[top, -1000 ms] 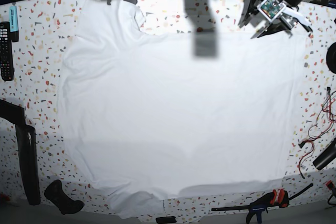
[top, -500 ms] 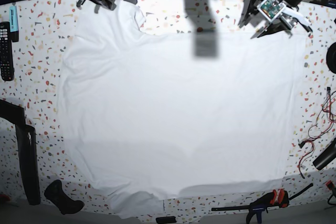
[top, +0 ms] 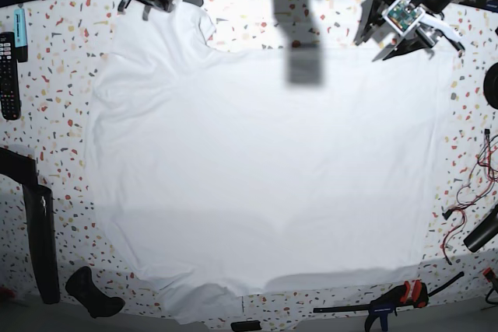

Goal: Fold the T-shirt properly
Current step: 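Move both grippers down to the shirt's shoulder edges beside the collar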

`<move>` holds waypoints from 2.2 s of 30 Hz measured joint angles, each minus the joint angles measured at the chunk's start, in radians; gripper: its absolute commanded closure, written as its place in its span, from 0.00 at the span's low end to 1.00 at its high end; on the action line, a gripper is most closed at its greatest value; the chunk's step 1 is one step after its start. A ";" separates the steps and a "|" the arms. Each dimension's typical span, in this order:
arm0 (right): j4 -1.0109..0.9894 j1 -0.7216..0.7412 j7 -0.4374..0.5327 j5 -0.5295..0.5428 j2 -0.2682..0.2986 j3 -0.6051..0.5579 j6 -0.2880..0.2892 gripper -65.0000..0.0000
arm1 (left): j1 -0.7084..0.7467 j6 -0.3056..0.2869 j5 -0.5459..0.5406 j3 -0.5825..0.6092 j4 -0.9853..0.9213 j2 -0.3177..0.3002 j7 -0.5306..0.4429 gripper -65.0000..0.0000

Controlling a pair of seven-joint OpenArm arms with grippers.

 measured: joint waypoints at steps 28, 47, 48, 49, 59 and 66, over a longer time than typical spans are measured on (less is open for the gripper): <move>0.000 0.000 0.046 -0.001 0.066 0.090 0.146 0.57 | -0.001 0.003 0.000 0.000 0.000 0.000 0.000 0.64; -0.118 0.058 0.182 0.064 0.116 0.089 0.134 0.57 | -0.003 0.002 0.000 0.000 0.000 0.000 0.000 0.64; -0.118 0.058 0.188 0.064 0.116 0.089 0.130 0.57 | -0.002 0.002 0.000 0.000 0.000 0.000 0.000 0.64; -0.118 0.059 0.193 0.064 0.116 0.089 0.126 0.58 | -0.002 0.002 0.000 0.000 0.000 0.000 0.000 0.64; -0.118 0.092 0.200 0.080 0.116 0.084 0.108 1.00 | -0.003 0.002 0.000 0.000 0.000 0.000 0.000 0.64; -0.046 0.103 -0.019 0.079 0.111 0.086 -0.035 1.00 | -0.038 0.010 0.091 0.001 0.000 0.000 0.038 0.64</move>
